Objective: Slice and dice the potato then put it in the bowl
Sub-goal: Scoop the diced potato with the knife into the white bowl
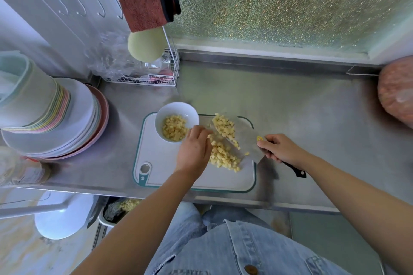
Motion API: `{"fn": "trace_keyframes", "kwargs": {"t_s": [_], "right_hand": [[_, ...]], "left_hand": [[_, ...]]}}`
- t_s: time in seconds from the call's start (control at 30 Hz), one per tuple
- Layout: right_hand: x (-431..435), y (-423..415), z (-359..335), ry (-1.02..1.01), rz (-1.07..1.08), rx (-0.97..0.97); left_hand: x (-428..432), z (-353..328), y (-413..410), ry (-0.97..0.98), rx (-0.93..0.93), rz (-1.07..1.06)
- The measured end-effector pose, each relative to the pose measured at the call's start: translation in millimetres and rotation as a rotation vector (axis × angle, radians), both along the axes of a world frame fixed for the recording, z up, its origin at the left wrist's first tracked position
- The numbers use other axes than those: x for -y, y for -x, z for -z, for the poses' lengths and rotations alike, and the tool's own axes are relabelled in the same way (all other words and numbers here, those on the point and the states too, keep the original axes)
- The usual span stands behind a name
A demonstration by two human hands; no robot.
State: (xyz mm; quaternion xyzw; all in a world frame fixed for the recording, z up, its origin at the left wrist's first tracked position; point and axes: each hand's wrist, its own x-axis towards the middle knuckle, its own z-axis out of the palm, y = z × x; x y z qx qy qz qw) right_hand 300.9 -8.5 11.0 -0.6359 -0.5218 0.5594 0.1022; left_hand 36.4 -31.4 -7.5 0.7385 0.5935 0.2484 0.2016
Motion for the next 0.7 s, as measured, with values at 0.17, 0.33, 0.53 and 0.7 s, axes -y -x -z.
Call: {"fn": "trace_keyframes", "kwargs": {"t_s": [0.17, 0.33, 0.53, 0.7], "right_hand": [[-20.9, 40.0, -22.3, -0.034, -0.084, 0.013], [-38.9, 83.1, -30.8, -0.064, -0.168, 0.067], [-47.1, 98.5, -30.2, -0.072, -0.146, 0.138], [-44.3, 101.9, -28.7, -0.108, -0.159, 0.211]], "left_hand": [[-25.7, -14.0, 28.4, -0.050, -0.039, -0.036], [-51.6, -11.0, 62.8, 0.150, -0.043, 0.127], [-44.7, -7.1, 97.0, 0.180, -0.083, 0.060], [-44.6, -11.9, 99.6, 0.149, -0.096, -0.013]]}}
